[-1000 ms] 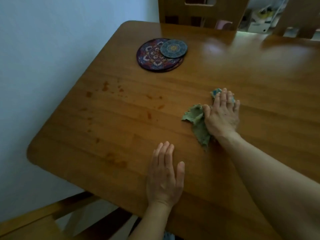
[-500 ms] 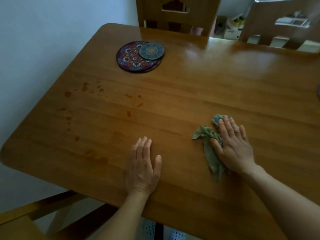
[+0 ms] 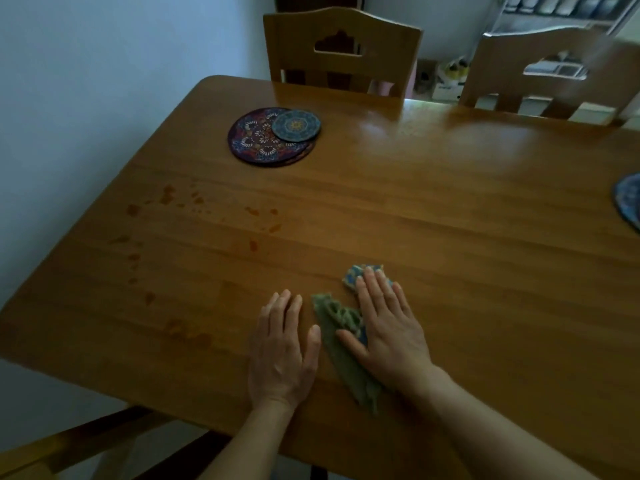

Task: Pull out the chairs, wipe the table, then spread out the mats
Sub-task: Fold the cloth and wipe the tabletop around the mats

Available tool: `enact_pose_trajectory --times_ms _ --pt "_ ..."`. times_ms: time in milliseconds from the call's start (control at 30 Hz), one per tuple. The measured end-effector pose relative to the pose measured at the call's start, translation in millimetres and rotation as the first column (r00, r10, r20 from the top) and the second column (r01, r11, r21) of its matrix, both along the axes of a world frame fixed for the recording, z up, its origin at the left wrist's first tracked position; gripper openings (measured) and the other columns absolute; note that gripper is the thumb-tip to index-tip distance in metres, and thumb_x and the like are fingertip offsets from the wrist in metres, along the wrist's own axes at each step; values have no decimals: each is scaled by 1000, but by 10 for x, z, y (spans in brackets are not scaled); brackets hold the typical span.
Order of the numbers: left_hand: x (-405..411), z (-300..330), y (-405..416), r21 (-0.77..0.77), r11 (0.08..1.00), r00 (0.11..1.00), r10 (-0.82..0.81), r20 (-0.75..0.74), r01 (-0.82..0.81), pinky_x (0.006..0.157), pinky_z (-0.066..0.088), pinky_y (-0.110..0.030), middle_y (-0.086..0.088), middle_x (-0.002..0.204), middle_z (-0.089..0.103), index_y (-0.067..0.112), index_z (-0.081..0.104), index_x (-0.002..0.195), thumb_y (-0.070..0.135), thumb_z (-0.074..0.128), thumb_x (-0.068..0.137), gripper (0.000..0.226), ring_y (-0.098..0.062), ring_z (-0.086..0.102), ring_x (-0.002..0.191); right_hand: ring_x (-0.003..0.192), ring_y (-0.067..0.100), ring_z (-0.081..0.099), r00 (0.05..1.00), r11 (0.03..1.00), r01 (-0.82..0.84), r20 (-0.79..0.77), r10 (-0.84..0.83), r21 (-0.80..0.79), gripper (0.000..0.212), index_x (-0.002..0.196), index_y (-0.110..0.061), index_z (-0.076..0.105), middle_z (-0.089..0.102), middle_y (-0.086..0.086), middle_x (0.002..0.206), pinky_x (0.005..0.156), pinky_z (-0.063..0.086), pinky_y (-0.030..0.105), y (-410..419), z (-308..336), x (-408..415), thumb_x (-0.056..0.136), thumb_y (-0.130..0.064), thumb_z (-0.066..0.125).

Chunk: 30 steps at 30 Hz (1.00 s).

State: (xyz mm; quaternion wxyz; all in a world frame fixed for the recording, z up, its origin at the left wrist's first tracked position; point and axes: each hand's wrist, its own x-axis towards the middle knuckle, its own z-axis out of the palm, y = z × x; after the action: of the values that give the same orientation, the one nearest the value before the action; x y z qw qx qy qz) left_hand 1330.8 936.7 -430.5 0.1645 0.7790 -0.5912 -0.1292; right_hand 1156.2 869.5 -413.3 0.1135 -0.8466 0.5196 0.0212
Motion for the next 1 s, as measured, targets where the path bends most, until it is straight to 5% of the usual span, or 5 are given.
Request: enact_pose_trajectory --times_ms 100,333,633,800,1000 --pt "3 10 4 13 1000 1000 -10 -3 10 120 22 -40 1 154 32 21 41 146 56 17 93 67 -16 18 146 146 13 -25 998 1000 7 -68 -6 14 92 154 -22 -10 -21 -2 160 119 -11 35 113 55 -524 84 -79 7" --pt "42 152 15 53 998 984 -15 -178 25 121 10 -35 7 159 20 25 33 150 63 17 84 78 -10 6 147 151 23 -7 836 841 540 -118 -536 7 101 155 -8 1 -3 12 164 123 3 43 280 27 -500 83 -78 -1" --pt "753 485 -141 131 960 751 -104 -652 246 116 24 -33 7 152 31 26 37 147 51 38 93 60 -8 26 140 146 23 -27 959 955 284 -49 -281 87 117 152 -9 -16 -24 10 160 120 -13 40 425 -15 1218 64 -85 -22" --pt "2055 568 -83 -51 985 883 -172 -437 166 113 30 -31 6 143 44 24 49 136 51 29 94 54 -6 34 134 143 15 -34 985 983 145 -114 -132 112 118 150 -17 -24 -33 2 156 118 -19 34 368 59 1326 64 -95 -5" --pt "3606 122 63 -32 961 960 273 -56 -275 119 18 -46 -13 153 34 5 41 142 48 22 93 68 -28 25 143 142 15 -34 970 959 220 -143 -196 176 128 149 -14 -21 -29 6 158 113 -26 28 754 134 1477 59 -101 3"
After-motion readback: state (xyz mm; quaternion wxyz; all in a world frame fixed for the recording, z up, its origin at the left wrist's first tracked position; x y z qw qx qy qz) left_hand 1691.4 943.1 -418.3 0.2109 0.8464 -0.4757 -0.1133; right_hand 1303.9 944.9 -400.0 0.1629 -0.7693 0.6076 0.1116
